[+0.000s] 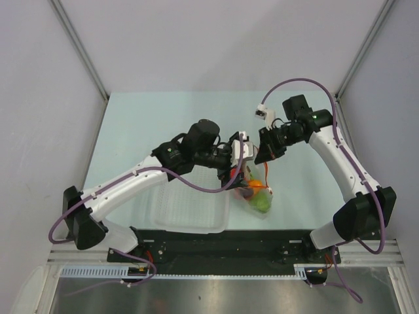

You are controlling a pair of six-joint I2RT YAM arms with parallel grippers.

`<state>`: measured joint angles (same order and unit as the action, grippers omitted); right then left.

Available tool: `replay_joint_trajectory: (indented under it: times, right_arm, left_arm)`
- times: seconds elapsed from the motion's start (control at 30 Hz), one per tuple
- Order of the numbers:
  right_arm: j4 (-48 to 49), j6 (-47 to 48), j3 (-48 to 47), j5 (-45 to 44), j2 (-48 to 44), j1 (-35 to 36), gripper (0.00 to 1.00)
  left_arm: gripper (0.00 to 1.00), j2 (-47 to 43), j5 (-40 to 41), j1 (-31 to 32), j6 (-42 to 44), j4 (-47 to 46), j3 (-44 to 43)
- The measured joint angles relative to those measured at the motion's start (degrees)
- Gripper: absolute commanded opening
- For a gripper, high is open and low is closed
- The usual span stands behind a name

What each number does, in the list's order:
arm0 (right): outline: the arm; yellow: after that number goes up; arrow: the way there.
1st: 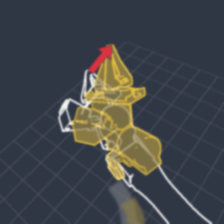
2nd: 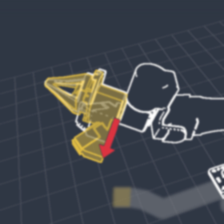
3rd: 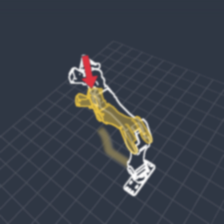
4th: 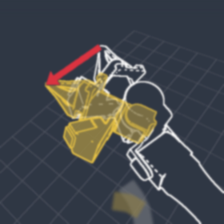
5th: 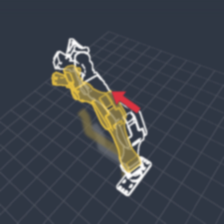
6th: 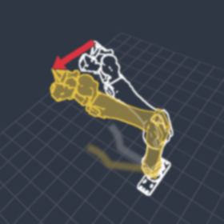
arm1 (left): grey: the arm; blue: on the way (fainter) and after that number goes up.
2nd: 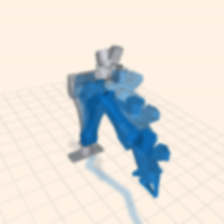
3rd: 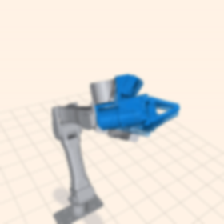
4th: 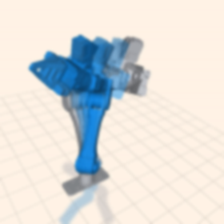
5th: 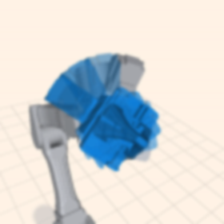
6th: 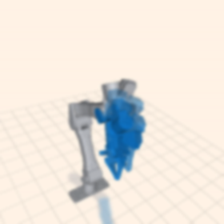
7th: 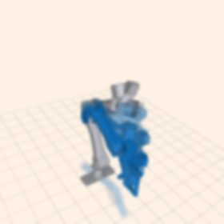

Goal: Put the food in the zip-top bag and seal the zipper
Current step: Place the fake fruit in the zipper food storage bag, then adjust the zipper food storage bag at the center of the board.

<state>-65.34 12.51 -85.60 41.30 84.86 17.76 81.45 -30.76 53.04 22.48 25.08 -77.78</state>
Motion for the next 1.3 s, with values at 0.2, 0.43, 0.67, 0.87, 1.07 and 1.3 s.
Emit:
replay_joint_trajectory:
  times: [0.2,0.43,0.67,0.87,1.07,1.3]
  right_arm:
    - [-0.17,1.86,-2.64,-0.57,2.19,0.55,0.0]
    - [-0.79,5.2,-7.63,-0.68,6.58,1.7,0.0]
    - [-1.07,7.87,-9.33,-0.81,7.28,1.9,0.11]
    - [-0.81,8.74,-9.31,-1.18,6.54,1.44,0.81]
    - [1.44,8.9,-8.87,-1.29,0.24,-5.53,1.0]
    - [13.53,5.97,3.87,-3.06,-19.98,-18.34,1.0]
  left_arm:
    - [0.96,-3.3,-4.02,0.37,8.96,4.24,-0.33]
    - [0.84,-1.03,-4.5,2.67,18.25,10.54,-1.53]
    - [0.19,5.25,-2.75,2.82,20.85,12.13,-1.53]
    - [0.0,7.08,-2.56,2.84,19.08,10.69,-1.53]
    - [0.0,9.05,-3.21,2.56,13.75,8.0,-3.26]
    - [0.0,11.82,-4.94,0.2,2.71,1.81,-5.33]
